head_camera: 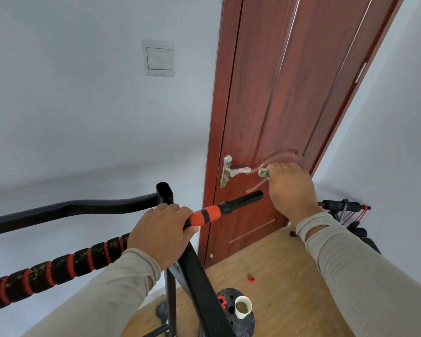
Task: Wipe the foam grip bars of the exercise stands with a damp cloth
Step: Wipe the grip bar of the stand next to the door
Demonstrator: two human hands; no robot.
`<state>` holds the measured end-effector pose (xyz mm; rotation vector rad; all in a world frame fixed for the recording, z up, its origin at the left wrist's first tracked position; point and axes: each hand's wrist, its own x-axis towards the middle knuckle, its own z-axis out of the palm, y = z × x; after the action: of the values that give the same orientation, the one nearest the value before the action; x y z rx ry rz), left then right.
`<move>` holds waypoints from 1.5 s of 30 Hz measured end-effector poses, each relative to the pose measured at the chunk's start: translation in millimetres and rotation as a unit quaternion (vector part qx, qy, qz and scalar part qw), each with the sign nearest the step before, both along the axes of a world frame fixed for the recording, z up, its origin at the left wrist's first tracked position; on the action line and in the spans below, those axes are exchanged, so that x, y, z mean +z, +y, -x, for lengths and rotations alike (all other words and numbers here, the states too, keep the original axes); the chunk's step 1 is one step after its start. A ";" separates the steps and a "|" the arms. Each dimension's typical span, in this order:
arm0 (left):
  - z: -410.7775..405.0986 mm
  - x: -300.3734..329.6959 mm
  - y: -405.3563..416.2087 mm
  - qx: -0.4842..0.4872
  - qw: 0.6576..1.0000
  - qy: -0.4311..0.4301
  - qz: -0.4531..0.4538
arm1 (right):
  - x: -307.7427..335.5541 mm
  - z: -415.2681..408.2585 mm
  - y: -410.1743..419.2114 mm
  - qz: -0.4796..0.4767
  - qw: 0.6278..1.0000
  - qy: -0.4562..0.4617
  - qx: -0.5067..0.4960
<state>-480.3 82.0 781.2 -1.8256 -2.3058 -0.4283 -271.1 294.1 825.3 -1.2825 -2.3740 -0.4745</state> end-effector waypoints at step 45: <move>-1.7 3.4 0.6 0.016 0.999 -0.004 0.032 | -17.0 60.6 -84.2 0.141 0.972 -0.022 0.189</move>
<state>-478.6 82.6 784.6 -1.8151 -2.3775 -0.3603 -331.7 209.9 808.3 -0.8922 -2.7108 -0.0510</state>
